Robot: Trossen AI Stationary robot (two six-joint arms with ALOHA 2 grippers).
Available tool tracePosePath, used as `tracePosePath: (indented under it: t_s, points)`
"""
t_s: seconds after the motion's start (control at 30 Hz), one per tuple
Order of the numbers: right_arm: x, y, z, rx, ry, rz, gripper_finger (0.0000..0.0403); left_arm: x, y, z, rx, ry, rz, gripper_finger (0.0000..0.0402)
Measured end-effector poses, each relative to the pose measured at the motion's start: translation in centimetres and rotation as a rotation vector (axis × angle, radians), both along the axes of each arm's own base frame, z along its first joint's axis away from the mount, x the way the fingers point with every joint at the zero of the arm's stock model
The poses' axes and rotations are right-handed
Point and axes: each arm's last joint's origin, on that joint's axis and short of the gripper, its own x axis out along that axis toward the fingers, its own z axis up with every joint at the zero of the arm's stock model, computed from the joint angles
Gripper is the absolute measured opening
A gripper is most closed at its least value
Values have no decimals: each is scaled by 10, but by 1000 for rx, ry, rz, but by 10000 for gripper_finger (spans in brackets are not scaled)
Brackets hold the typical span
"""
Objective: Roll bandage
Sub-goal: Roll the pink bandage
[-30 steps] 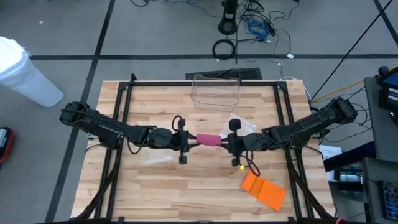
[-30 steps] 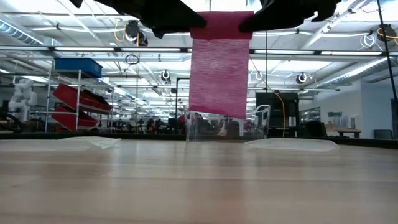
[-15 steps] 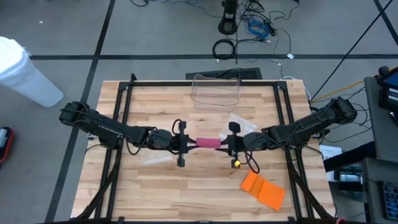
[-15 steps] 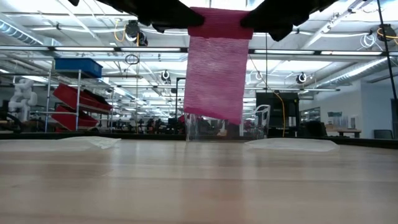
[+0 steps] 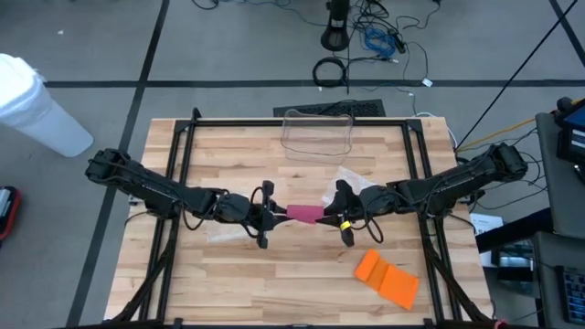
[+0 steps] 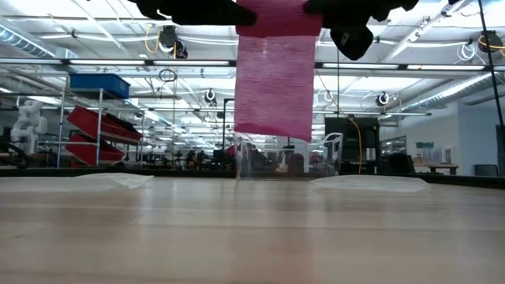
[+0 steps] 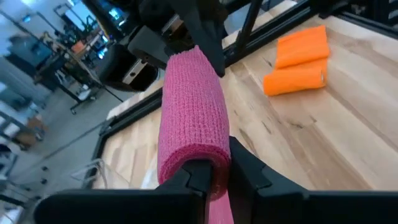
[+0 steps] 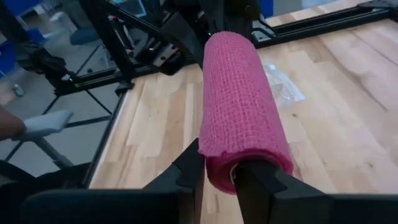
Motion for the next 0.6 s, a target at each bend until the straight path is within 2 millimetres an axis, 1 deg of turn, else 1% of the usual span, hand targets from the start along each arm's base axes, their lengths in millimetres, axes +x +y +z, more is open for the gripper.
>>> tracePosePath:
  t_s: [0.1, 0.2, 0.3, 0.43, 0.6]
  points:
    - [0, -2, 0, 7, 2, 9, 64, -1, -4, 0, 30, 3, -6, 37]
    - [0, -3, 0, -55, 0, 20, 63, -1, -4, 0, 32, 2, 3, 37]
    - [-1, -3, -2, -154, 8, 45, 49, -1, -5, 0, -22, -10, 17, 38]
    - [-2, -5, -4, -280, 37, 28, 12, 0, -5, -1, -95, -12, 22, 38]
    - [-2, -5, -6, -392, 51, 50, 12, 1, -2, -1, -191, -10, 6, 39]
